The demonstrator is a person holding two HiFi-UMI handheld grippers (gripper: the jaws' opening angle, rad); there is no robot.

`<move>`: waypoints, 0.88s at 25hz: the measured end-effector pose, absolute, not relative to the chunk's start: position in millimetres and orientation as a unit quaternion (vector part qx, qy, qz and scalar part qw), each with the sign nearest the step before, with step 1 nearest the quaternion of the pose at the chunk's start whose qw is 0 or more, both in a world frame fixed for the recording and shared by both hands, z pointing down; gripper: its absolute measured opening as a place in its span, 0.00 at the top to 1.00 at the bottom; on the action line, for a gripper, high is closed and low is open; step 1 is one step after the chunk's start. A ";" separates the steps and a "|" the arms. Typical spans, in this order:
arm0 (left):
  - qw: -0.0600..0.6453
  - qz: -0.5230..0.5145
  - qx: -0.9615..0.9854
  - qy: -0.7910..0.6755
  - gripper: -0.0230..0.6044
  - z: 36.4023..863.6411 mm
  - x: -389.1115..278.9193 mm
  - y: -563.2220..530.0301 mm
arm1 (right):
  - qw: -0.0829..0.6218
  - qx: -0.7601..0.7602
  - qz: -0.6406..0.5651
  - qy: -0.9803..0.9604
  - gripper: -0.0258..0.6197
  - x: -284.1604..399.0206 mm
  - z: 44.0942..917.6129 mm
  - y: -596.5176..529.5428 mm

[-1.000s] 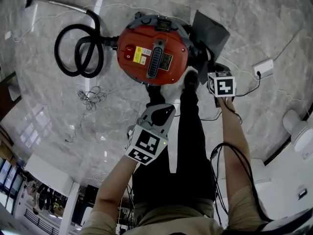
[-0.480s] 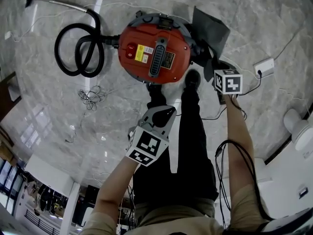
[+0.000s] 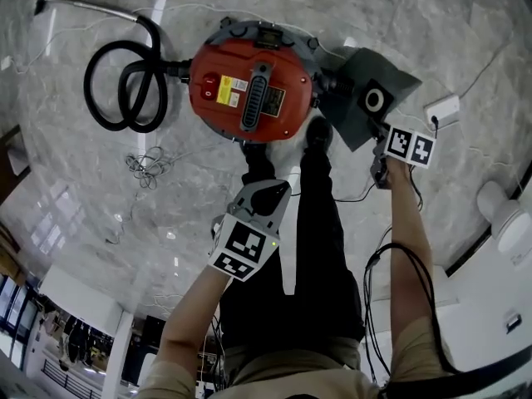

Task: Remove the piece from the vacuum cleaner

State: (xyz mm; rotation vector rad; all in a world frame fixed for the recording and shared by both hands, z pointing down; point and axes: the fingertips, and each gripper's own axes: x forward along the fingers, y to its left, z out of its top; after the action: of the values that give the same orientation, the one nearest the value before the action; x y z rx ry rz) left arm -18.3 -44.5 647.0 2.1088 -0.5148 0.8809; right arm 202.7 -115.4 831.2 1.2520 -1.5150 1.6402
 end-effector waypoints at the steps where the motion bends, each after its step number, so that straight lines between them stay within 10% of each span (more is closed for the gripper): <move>1: 0.386 0.347 0.831 -0.200 0.96 646.0 -14.2 -44.4 | 0.289 0.463 0.611 -0.573 0.94 199.9 830.0 -116.8; 22: 0.303 0.344 0.863 -0.210 0.96 513.7 -0.3 -118.2 | 0.225 0.492 0.600 -0.590 0.94 250.9 689.5 -165.6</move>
State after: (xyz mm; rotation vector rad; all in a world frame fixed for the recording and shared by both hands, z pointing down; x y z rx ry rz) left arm -0.3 -118.2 513.7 2.2886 -0.5566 0.9125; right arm 250.9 -165.6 689.5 1.3561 -1.6265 1.6548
